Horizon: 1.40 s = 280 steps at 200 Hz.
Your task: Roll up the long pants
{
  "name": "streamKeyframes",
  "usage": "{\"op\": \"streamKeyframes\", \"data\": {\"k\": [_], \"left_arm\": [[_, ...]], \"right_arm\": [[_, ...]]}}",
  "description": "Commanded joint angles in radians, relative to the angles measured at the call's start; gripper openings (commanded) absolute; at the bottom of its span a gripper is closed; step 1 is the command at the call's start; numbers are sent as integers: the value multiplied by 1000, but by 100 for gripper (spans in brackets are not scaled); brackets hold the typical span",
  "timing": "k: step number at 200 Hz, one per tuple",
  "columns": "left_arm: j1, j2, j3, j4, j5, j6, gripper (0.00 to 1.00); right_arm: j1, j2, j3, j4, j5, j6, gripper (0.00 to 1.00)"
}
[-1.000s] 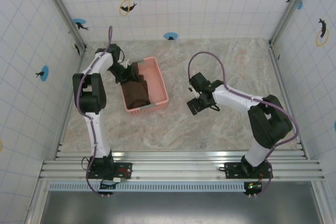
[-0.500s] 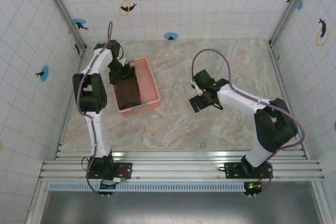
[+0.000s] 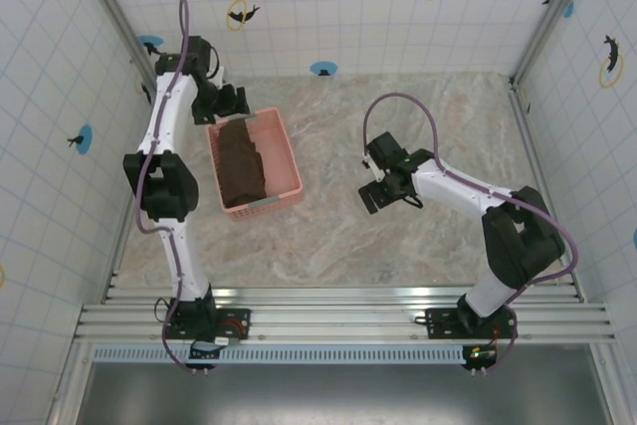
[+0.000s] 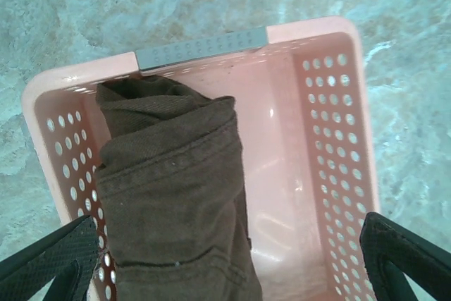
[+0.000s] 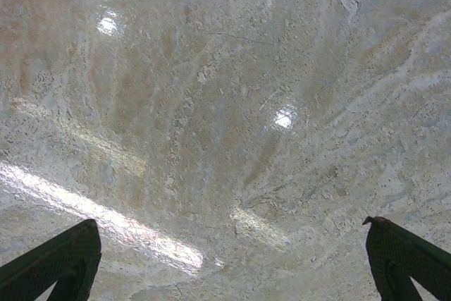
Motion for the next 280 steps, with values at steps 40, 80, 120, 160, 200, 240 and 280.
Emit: {"op": "streamKeyframes", "data": {"k": [40,80,120,160,200,240,280], "left_arm": [[3,-325,-351,107,-42,15,88],[7,-762,-856,420,-387,50,97],[109,-701,-975,260,-576,-138,97],[109,-507,-977,230,-620,-270,97],[88,-369,-922,300,-502,-324,97],[-51,-272,-808,315,-472,-382,97],[-200,-73,-543,321,-434,-416,97]], "right_arm": [[-22,-11,23,2,32,10,67],[-43,-60,42,-13,163,28,99],[-132,-106,74,-24,143,17,99],[-144,-94,115,-67,110,-16,99],[-157,-117,103,-94,113,-36,99],[-184,-153,55,-88,113,-24,99],[-200,-178,11,-83,121,-19,99]]}}
